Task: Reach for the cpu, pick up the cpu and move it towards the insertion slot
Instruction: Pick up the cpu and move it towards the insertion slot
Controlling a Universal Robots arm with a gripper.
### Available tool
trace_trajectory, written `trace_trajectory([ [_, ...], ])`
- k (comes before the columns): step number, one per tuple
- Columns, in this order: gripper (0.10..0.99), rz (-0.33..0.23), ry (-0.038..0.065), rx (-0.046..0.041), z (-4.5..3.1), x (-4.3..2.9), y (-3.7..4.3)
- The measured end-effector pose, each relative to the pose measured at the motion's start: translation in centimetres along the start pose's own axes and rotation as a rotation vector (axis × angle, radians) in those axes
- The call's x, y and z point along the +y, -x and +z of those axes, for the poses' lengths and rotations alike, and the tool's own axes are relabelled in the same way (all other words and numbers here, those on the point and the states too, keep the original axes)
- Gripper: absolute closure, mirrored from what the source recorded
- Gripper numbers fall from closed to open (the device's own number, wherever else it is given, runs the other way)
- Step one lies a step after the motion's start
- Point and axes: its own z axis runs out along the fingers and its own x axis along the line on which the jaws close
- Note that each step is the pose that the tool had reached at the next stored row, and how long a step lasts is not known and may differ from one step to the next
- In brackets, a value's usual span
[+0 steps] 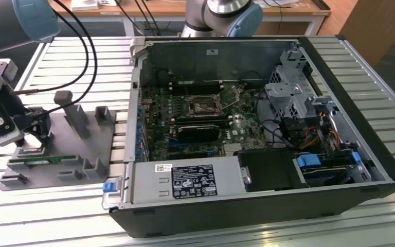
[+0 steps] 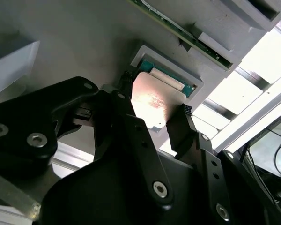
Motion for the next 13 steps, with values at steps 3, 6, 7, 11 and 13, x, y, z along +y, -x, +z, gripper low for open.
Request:
trace_trajectory([
  [3, 0.545, 0.0, 0.0, 0.0, -0.35, 0.03, 0.0],
  [6, 0.545, 0.0, 0.0, 0.0, -0.86, 0.06, -0.01],
  [7, 0.545, 0.0, 0.0, 0.0, -0.98, 0.06, -0.01],
  [11, 0.545, 0.0, 0.0, -0.0001, -1.11, 0.07, -0.01],
  [13, 0.545, 0.0, 0.0, -0.0001, -1.12, 0.07, -0.01],
])
